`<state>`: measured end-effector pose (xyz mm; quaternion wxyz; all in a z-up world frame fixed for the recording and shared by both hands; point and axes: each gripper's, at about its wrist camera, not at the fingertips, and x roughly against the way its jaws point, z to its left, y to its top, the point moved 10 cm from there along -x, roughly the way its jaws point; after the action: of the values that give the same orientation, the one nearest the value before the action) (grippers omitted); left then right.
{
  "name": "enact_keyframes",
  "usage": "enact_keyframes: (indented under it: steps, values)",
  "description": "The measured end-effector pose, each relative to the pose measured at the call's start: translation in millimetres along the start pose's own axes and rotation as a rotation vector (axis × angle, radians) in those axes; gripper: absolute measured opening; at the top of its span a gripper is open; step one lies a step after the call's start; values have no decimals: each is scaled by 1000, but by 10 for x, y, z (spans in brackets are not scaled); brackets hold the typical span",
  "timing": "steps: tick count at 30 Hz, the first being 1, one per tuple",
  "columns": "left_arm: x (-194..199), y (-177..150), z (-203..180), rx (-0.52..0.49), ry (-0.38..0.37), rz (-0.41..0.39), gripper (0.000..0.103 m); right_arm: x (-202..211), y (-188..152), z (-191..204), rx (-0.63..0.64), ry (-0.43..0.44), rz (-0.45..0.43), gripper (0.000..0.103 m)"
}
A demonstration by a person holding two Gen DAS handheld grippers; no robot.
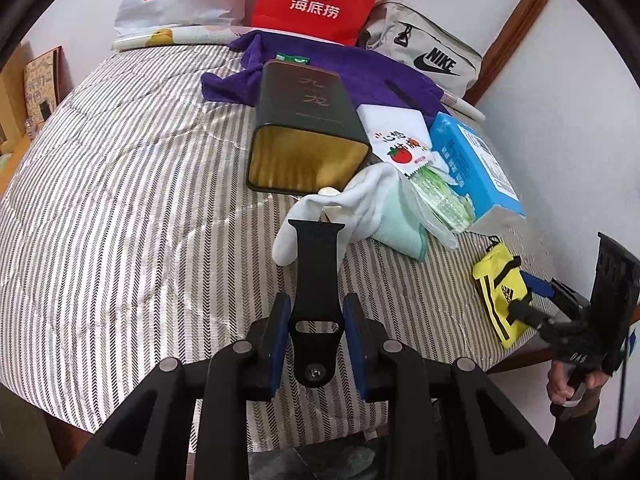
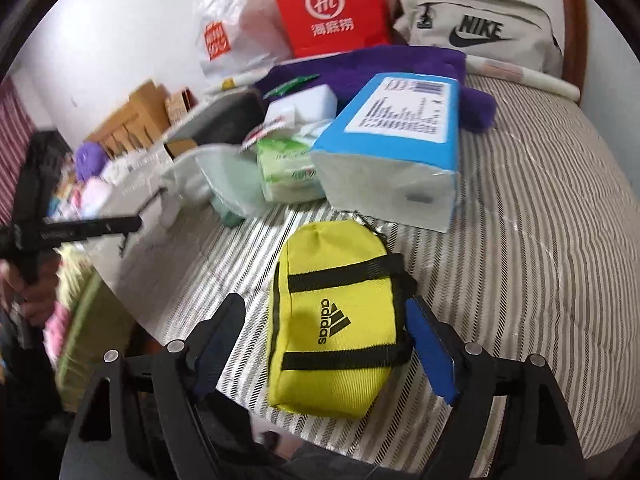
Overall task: Organize soft objects
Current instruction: 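Lift the black strap with the left gripper while the right gripper lifts the yellow pouch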
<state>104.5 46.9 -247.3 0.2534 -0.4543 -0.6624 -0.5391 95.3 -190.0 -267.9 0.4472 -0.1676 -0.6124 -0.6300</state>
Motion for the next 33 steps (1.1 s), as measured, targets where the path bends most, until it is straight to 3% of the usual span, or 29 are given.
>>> enact_keyframes:
  steps: [4,7,11,21,33]
  values:
    - [-33,-5,41,2,27,-1,26,-131,-36,12,20,-62,28,81]
    - [-93,-28,66,-1,66,5,26,-219,-84,24,74,-154,54,81]
    - [-171,-41,47,-13,96,-5,26,-204,-88,30,119,-196,29,81]
    - [-172,-45,33,-42,137,-26,26,-77,-73,-85,12,-133,1,68]
    - [90,42,-26,-28,121,-55,26,162,32,-137,-42,-82,-44,65]
